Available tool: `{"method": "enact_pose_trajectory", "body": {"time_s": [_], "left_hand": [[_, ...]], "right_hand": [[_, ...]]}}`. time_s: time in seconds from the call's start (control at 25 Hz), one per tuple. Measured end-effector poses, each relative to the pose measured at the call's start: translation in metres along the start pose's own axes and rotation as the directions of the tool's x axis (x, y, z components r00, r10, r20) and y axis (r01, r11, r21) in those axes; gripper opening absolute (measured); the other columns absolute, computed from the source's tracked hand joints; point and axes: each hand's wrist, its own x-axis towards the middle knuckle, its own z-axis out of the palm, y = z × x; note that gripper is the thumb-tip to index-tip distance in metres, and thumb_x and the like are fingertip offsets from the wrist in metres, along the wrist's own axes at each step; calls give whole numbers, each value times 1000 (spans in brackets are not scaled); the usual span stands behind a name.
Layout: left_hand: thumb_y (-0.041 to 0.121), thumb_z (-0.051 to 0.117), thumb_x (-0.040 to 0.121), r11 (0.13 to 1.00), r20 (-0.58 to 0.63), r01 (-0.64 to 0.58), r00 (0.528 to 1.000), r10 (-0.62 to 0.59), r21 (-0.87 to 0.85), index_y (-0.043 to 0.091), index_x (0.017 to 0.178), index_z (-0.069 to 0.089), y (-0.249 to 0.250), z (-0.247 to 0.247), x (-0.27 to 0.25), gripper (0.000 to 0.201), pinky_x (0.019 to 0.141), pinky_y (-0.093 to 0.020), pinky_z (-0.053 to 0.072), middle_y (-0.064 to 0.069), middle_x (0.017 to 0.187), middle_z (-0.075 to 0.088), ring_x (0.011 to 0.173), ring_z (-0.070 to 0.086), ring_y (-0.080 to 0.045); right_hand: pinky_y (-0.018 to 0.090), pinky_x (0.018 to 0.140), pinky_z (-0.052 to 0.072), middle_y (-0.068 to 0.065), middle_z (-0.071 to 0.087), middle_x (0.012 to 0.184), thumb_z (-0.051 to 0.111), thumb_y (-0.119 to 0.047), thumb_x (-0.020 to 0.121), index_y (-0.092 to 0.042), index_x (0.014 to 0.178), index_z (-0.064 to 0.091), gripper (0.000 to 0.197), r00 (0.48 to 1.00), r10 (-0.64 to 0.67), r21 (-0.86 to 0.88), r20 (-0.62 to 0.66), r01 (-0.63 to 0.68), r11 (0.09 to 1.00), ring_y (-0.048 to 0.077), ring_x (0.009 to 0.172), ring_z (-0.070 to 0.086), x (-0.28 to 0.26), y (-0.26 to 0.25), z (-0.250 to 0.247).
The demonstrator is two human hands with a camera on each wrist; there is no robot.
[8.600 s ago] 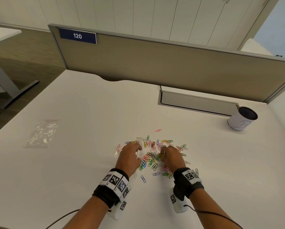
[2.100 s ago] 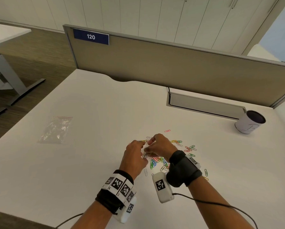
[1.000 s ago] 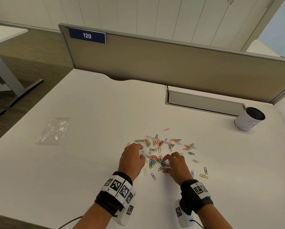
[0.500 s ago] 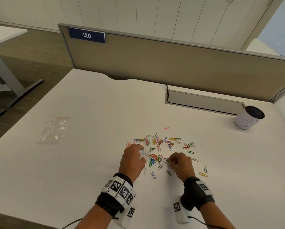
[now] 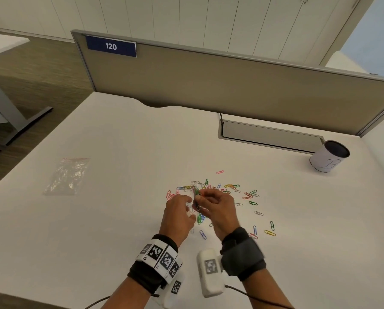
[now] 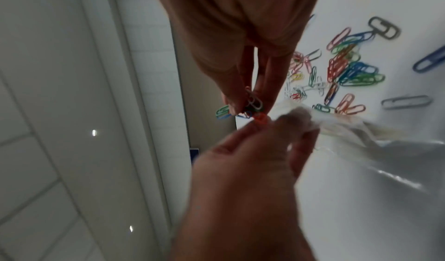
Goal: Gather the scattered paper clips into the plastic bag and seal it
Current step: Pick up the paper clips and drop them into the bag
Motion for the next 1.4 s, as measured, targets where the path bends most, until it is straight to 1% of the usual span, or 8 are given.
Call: {"method": "enact_pose_trajectory", "body": {"time_s": [0.24,0.4,0.64,0.92,1.04,1.12,1.24,1.4], "left_hand": [[8,74,76,1000,-41,14,999,-14,2,7,118,58,-4,-6,-2,45,80,-24,54,-9,115,61,89,60,-14],[8,78,72,1000,-42,16,999,-17,-8,5,118,57,-3,-9,-2,51,80,-27,56,-10,115,62,90,61,-16],[11,82,67,999,4,-20,1000,20,47,6,116,58,5,-5,-1,54,85,-29,54,-9,114,62,94,61,-20],[8,82,67,997,15,-53,999,52,50,4,111,61,9,-5,0,49,84,-32,55,-11,111,63,93,63,-22],[7,81,68,996,5,-72,997,71,51,5,109,62,9,-4,0,46,82,-32,56,-11,110,63,91,63,-21],[6,81,67,997,-1,-68,998,68,41,5,112,61,7,-4,2,49,84,-33,56,-10,113,62,93,63,-22],[4,81,67,998,-5,-54,998,55,35,4,116,59,6,-2,5,53,86,-34,55,-10,116,61,95,63,-22],[7,79,68,997,6,-64,998,63,53,4,114,61,3,4,7,50,90,-36,53,-11,114,63,98,62,-24]], "right_hand": [[21,58,59,10,72,81,70,-2,77,-11,80,70,9,989,-121,-508,-82,63,859,21,70,70,8,13,16],[34,70,61,11,72,80,70,-4,77,-8,80,70,5,988,-155,-695,23,127,708,25,70,69,13,4,15],[31,68,57,15,71,86,68,2,75,-5,80,70,9,994,-36,-862,107,111,494,27,75,67,19,-8,20],[22,56,46,22,71,92,61,-11,85,5,92,69,19,992,-19,-837,123,114,535,22,69,61,17,-14,18],[24,73,47,18,68,111,46,-9,92,-1,113,64,28,976,11,-862,216,185,472,27,93,65,11,-16,21],[26,88,50,14,67,117,42,-6,93,-4,118,62,32,967,-74,-825,245,247,508,25,102,64,2,-18,17],[31,90,54,4,69,108,60,-13,87,-11,111,64,24,964,-244,-751,110,241,614,16,97,64,-8,-19,-16],[38,100,42,10,43,134,83,-36,67,-13,135,42,83,995,-77,-935,-58,-27,353,27,125,39,-14,-3,-104]]}}
